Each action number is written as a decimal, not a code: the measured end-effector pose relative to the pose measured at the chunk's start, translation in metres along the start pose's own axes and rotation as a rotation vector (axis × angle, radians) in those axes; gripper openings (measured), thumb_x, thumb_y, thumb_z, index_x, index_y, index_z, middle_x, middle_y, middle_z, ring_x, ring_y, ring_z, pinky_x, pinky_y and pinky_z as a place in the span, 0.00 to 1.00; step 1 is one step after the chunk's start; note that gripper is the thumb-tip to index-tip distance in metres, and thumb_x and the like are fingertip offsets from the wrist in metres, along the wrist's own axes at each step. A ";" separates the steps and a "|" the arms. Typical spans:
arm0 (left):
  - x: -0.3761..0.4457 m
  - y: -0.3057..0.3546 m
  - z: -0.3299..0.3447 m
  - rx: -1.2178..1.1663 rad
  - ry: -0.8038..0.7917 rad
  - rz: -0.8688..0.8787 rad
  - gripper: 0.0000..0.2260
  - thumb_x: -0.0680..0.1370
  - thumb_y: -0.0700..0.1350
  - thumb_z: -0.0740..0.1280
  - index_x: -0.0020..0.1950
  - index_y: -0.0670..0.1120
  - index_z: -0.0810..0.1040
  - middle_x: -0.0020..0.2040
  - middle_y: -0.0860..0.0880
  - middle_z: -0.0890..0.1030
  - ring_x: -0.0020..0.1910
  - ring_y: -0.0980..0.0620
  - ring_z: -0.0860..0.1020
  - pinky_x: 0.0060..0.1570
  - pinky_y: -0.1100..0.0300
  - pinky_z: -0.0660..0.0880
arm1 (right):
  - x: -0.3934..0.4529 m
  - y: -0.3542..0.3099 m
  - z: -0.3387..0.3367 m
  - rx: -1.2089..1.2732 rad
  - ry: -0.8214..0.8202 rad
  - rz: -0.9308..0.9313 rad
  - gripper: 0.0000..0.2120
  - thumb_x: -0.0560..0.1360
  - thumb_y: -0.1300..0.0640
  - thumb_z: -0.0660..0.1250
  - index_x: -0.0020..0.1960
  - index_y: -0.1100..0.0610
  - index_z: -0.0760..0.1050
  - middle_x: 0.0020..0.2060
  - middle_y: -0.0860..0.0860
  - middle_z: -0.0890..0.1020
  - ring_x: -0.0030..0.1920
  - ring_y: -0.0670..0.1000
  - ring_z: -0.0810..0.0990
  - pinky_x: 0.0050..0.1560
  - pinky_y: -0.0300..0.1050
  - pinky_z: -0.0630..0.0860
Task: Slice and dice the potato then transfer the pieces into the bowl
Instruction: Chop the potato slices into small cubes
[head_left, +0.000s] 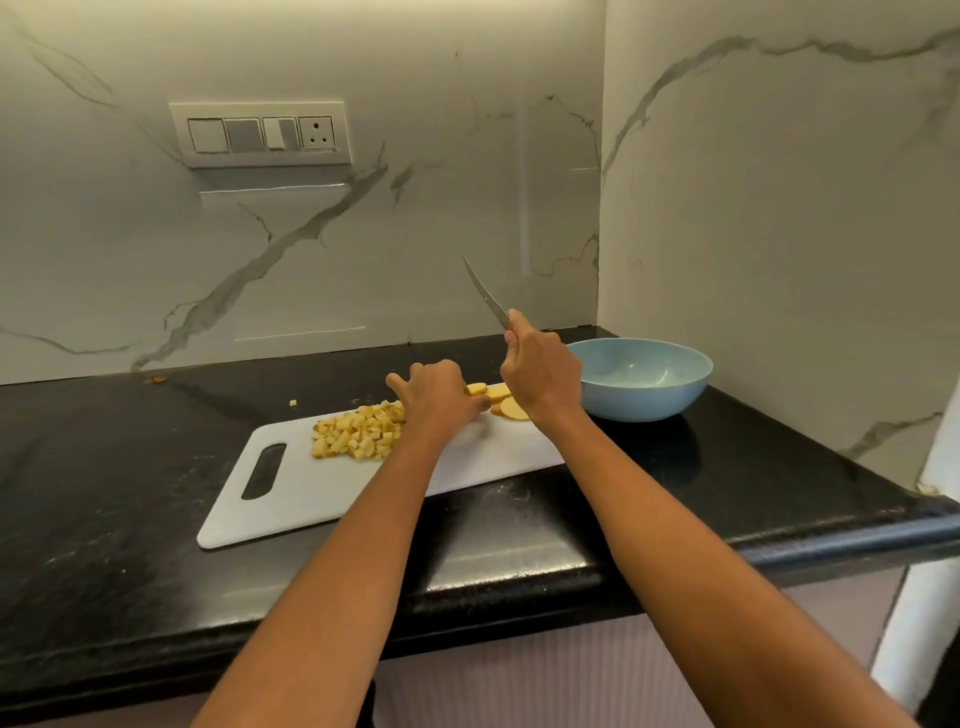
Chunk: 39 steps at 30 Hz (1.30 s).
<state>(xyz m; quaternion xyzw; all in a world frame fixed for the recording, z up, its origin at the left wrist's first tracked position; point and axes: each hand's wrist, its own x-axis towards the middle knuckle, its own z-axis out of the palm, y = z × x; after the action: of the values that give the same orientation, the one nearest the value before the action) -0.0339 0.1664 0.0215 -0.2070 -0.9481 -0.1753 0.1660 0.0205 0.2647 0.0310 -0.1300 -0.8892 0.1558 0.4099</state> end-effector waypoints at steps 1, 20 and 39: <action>-0.003 0.000 -0.003 -0.036 0.004 0.024 0.14 0.74 0.57 0.67 0.50 0.48 0.81 0.50 0.49 0.80 0.59 0.48 0.71 0.63 0.45 0.59 | 0.000 0.000 0.000 0.002 -0.002 0.004 0.17 0.82 0.57 0.53 0.69 0.57 0.66 0.45 0.54 0.82 0.41 0.51 0.79 0.38 0.39 0.70; -0.065 -0.017 -0.021 -0.135 0.023 0.022 0.09 0.76 0.51 0.67 0.54 0.54 0.81 0.63 0.51 0.76 0.66 0.48 0.66 0.66 0.47 0.55 | -0.085 -0.018 -0.048 -0.078 -0.357 0.127 0.11 0.79 0.58 0.56 0.57 0.57 0.75 0.50 0.54 0.79 0.41 0.50 0.73 0.35 0.39 0.65; -0.066 -0.013 -0.014 -0.145 0.052 0.083 0.07 0.75 0.51 0.67 0.51 0.54 0.82 0.61 0.53 0.77 0.64 0.51 0.67 0.62 0.51 0.57 | -0.117 -0.042 -0.067 -0.320 -0.404 0.011 0.12 0.79 0.56 0.60 0.62 0.58 0.71 0.54 0.54 0.79 0.51 0.50 0.80 0.46 0.39 0.71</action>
<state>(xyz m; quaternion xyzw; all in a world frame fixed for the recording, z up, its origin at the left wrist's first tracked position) 0.0202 0.1278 0.0049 -0.2529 -0.9189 -0.2416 0.1825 0.1418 0.1955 0.0079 -0.1643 -0.9657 0.0381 0.1976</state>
